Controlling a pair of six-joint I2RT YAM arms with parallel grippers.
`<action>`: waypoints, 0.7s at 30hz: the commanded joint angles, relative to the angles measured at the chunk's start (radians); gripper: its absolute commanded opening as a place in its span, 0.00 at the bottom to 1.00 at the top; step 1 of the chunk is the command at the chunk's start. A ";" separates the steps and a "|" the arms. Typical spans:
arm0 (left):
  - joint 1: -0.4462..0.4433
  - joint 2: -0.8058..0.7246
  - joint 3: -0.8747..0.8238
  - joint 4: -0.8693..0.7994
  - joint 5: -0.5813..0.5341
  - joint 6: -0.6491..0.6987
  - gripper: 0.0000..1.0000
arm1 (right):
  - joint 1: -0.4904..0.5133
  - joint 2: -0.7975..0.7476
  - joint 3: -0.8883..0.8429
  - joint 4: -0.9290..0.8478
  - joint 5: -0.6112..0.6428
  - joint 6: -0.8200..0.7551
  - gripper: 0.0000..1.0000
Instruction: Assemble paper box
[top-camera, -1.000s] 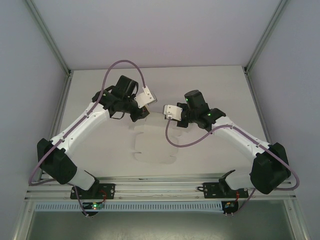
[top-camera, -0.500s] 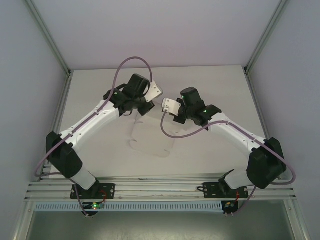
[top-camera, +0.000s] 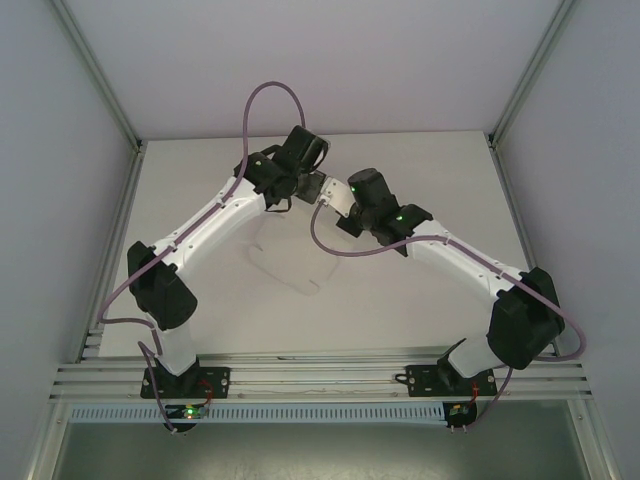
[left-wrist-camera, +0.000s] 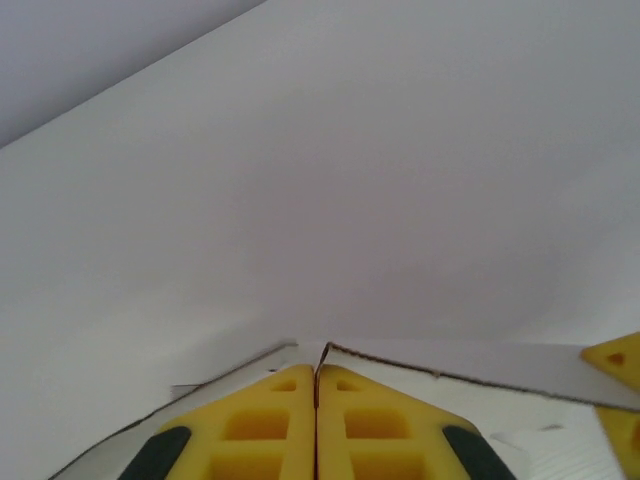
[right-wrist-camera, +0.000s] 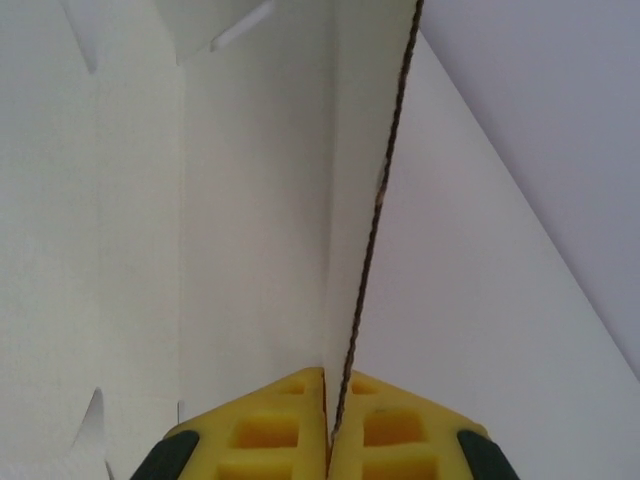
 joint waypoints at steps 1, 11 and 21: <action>-0.051 -0.009 0.026 0.018 0.079 -0.121 0.10 | 0.048 0.002 0.009 0.049 -0.046 -0.004 0.00; -0.053 -0.072 -0.190 0.253 0.101 -0.348 0.12 | 0.030 -0.051 -0.041 0.138 -0.178 0.067 0.00; -0.054 -0.162 -0.333 0.339 0.039 -0.377 0.35 | 0.008 -0.074 -0.058 0.124 -0.196 0.086 0.00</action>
